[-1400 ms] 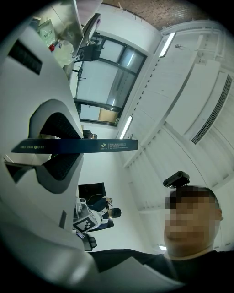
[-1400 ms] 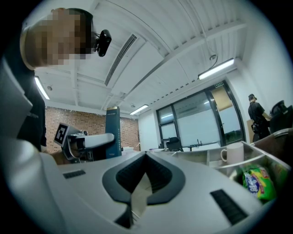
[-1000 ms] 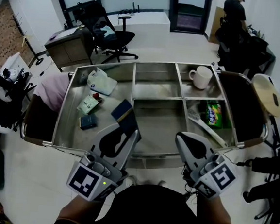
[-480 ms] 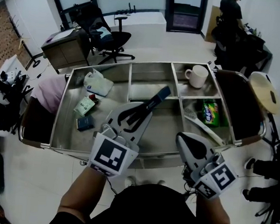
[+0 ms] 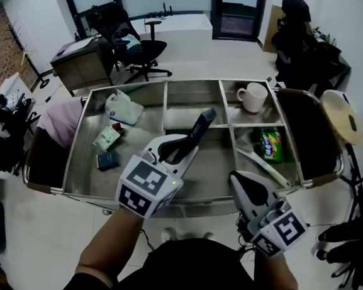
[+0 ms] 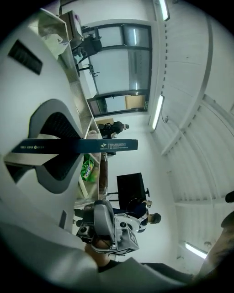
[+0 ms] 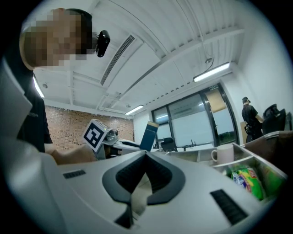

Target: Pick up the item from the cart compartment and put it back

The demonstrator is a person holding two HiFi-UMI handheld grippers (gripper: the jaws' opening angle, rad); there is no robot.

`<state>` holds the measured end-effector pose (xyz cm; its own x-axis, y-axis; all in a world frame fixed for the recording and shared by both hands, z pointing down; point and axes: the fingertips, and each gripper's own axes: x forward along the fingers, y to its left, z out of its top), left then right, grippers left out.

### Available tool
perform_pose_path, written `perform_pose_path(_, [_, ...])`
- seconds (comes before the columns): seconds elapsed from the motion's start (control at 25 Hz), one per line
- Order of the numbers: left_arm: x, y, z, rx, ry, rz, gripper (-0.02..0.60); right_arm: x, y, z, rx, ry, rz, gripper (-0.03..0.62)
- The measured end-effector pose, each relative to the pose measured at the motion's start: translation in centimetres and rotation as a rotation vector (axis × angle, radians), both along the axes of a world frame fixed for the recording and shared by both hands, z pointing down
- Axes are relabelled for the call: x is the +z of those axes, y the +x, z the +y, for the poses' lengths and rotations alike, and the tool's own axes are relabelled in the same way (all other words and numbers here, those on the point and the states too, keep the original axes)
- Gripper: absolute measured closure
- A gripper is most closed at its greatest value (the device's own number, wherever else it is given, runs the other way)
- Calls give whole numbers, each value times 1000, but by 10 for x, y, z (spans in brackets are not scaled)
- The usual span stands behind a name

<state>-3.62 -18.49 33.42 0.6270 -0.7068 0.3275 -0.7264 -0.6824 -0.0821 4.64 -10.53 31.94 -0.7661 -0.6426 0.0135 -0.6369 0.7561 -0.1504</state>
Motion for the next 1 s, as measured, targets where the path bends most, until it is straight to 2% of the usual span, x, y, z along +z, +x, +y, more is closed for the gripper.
perform_pose_path(0.2, [13,4,-2,-4,-40,-17,497,0,2,-1,2,-2,0,579])
perform_pose_path(0.44, [16,4,-5,-2,-47,-27,497,-1,3,-2,8,7,-4,579])
perform_pose_path(0.6, [24,5,-8,8,-71,-61,497,-1,2,-2,2,5,3,579])
perform_pose_path(0.68, [27,7,-9,17,-52,-107,497,1,2,-2,4,-3,5,579])
perform_pose_path(0.88, [31,19,-18,94,49,-304,497,1,4,-3,6,-5,7,579])
perform_pose_path(1.0, [38,26,-25,123,31,-329,497,2,5,-5,8,-3,7,579])
